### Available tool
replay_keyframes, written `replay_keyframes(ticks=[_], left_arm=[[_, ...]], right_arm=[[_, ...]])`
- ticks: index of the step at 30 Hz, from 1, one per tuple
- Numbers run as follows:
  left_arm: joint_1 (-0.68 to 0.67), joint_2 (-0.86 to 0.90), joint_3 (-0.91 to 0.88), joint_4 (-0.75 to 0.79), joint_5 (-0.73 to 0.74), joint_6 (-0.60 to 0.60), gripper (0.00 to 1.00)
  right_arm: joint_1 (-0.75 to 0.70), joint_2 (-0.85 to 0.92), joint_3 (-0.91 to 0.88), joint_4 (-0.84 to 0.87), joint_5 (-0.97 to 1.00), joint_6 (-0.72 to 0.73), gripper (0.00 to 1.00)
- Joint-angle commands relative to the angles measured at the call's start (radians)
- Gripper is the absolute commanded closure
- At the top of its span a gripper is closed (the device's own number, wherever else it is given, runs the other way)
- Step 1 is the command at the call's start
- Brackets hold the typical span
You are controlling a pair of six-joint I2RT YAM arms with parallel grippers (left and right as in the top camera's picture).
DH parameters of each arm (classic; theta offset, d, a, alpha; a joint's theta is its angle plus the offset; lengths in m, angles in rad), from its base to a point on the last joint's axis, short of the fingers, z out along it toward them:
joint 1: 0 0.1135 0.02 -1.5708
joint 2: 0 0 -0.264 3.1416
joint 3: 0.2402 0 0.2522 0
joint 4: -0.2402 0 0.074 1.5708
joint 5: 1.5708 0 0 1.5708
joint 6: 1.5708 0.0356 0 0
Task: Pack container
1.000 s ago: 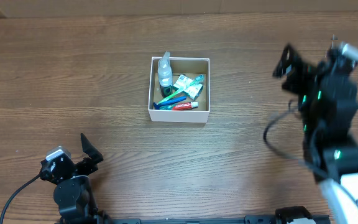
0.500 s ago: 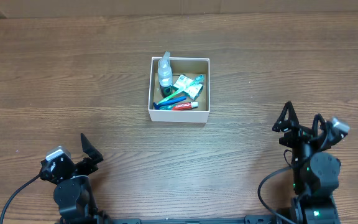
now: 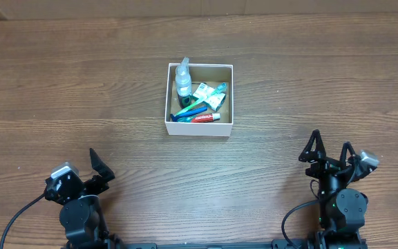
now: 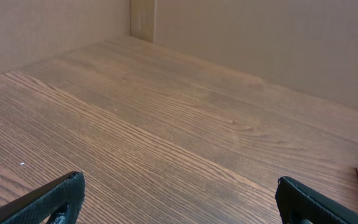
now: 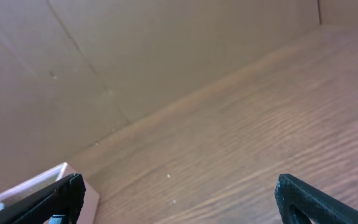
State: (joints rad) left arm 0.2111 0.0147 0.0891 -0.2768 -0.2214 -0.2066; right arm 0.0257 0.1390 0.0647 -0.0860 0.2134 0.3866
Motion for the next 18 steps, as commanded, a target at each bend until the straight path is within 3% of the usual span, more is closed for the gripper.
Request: replay_keyframes(ticks=[1,8,18], left_arm=[[0.002,-0.011,-0.002,0.001,-0.006,0.005,0.00],[0.002,-0.011,-0.002,0.001,-0.006,0.005,0.00],[0.002,-0.011,-0.002,0.001,-0.006,0.005,0.00]], right_arm=[[-0.011,-0.042,-0.028,-0.033,-0.017,-0.064,0.00],[-0.016,-0.120,-0.031,-0.035,-0.024,-0.229,0.00],[-0.014,-0.136,-0.032,-0.035,-0.023,-0.238,0.00]])
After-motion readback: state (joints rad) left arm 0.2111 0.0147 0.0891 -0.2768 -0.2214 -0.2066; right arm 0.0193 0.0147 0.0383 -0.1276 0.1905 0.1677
